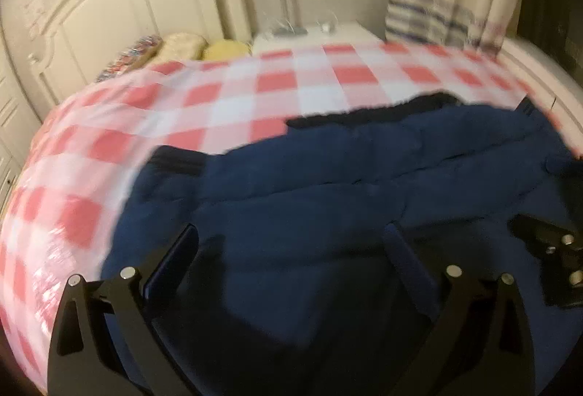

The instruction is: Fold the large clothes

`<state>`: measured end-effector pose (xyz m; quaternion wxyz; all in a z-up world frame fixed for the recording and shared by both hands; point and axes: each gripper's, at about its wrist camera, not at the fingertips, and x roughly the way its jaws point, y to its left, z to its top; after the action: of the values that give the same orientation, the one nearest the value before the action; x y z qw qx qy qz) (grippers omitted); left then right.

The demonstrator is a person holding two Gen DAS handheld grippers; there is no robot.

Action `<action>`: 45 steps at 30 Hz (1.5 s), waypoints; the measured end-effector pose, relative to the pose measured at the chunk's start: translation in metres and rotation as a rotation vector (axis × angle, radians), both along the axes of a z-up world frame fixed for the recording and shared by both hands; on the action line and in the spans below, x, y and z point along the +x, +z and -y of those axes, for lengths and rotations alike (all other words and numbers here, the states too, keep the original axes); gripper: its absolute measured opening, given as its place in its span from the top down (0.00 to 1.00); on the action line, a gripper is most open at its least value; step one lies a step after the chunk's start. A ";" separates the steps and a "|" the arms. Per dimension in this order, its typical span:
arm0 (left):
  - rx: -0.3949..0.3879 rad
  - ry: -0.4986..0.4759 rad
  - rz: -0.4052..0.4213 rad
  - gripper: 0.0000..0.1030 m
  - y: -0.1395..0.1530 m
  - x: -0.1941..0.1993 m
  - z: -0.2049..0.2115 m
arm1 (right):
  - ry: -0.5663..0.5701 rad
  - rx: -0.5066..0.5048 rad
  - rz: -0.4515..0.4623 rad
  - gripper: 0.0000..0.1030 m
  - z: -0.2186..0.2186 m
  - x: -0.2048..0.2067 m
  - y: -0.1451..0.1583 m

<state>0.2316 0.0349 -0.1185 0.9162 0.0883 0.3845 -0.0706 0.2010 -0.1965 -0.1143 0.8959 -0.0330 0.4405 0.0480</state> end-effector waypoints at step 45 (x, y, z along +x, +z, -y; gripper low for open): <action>0.073 -0.066 0.148 0.02 -0.035 -0.161 -0.005 | 0.096 -0.067 0.202 0.05 -0.011 -0.181 -0.031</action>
<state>0.0704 0.0403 -0.1538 0.9354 0.1394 0.3150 -0.0799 0.0197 -0.1853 -0.1456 0.9307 -0.0884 0.3473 0.0726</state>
